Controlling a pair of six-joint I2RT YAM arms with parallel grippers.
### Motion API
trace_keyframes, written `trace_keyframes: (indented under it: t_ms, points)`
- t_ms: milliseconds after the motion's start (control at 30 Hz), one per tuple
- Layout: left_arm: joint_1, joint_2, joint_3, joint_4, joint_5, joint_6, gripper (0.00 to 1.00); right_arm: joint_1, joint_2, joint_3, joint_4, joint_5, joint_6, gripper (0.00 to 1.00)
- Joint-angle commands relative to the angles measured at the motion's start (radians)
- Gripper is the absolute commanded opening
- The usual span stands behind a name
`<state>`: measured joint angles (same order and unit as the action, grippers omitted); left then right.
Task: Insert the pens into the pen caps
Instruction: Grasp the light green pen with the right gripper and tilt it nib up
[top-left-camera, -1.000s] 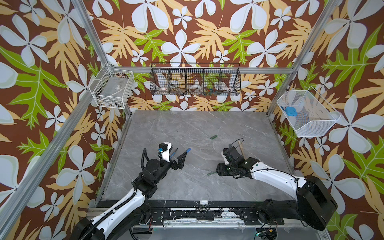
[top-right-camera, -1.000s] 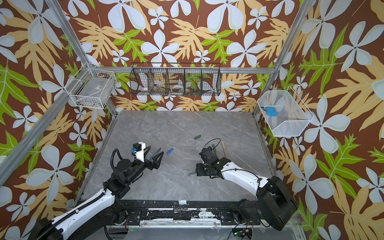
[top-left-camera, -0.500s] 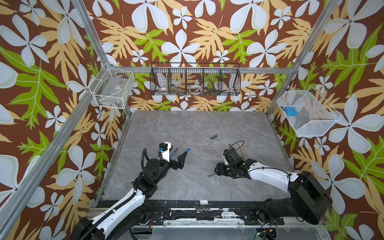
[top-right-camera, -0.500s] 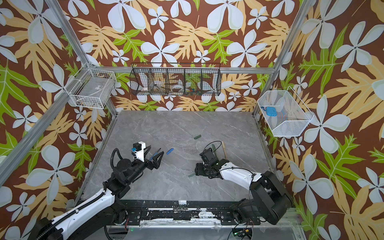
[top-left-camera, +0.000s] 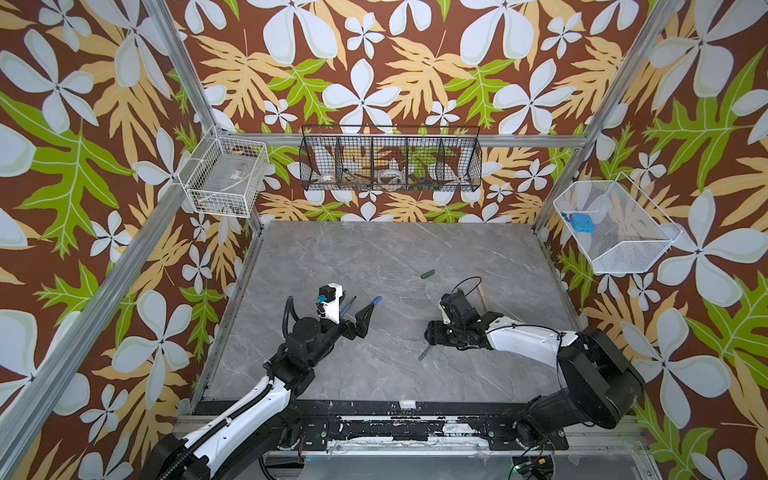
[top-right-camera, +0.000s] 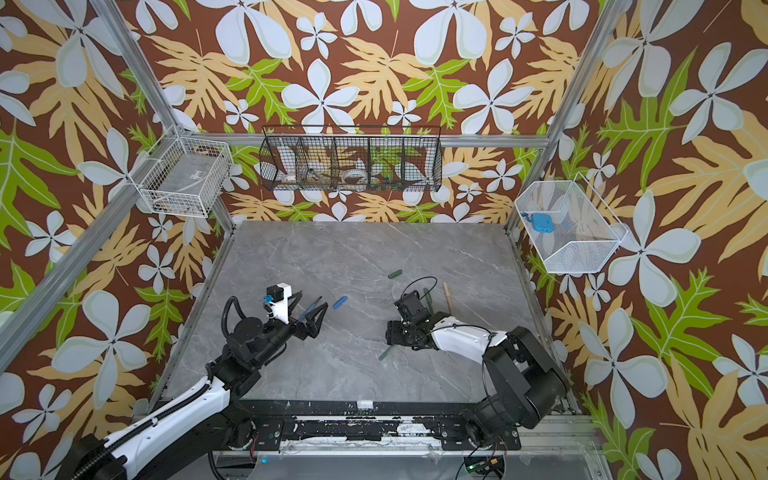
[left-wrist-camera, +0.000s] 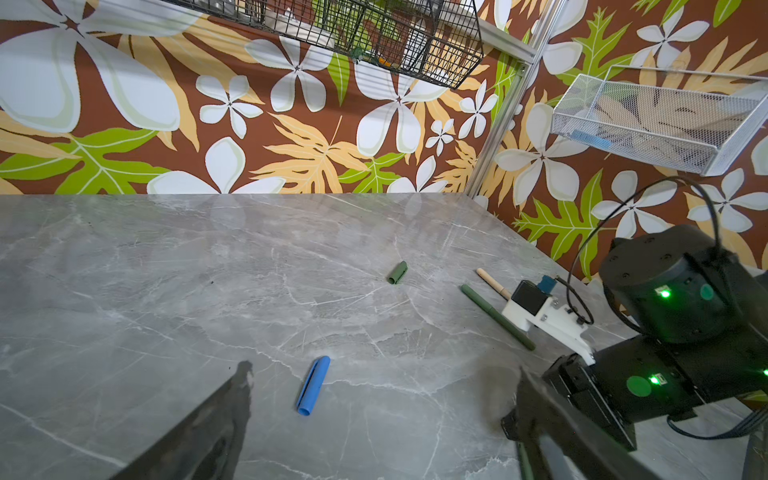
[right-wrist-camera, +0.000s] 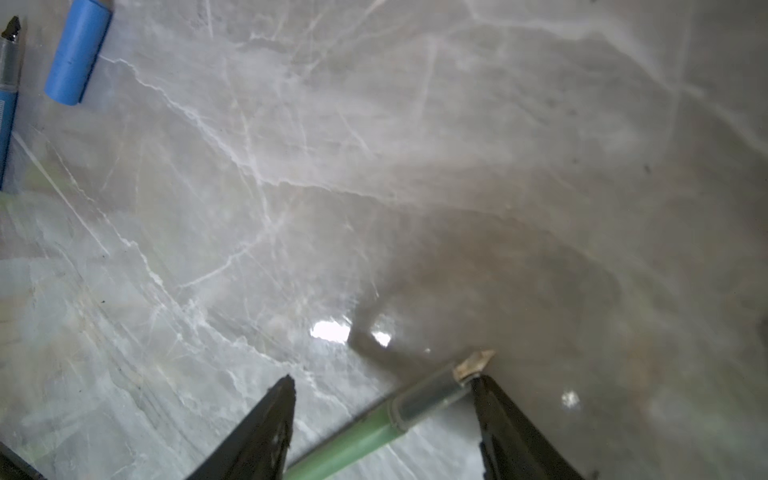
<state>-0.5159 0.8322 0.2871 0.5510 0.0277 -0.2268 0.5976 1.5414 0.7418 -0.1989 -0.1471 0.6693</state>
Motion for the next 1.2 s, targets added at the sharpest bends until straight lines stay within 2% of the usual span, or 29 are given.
trace_keyframes:
  t_ms: [0, 400, 567, 900, 1033, 1167]
  points:
    - [0.001, 0.0, 0.007, 0.026, 0.003, 0.007, 1.0, 0.001, 0.043, 0.037, -0.067, 0.014, -0.05, 0.67]
    - [0.001, 0.03, 0.004, 0.048, 0.015, -0.002, 1.0, 0.014, 0.211, 0.228, -0.176, 0.072, -0.143, 0.56]
    - [0.001, 0.036, 0.005, 0.053, 0.025, -0.007, 1.0, 0.071, 0.296, 0.325, -0.248, 0.116, -0.177, 0.5]
    - [0.001, 0.028, 0.004, 0.055, 0.025, -0.016, 1.0, 0.082, 0.331, 0.408, -0.247, 0.136, -0.249, 0.35]
    - [0.001, 0.008, 0.0, 0.05, 0.018, -0.011, 1.0, 0.084, 0.357, 0.464, -0.254, 0.118, -0.269, 0.36]
    - [0.001, 0.005, -0.002, 0.053, 0.005, -0.012, 1.0, 0.09, 0.336, 0.482, -0.256, 0.122, -0.241, 0.45]
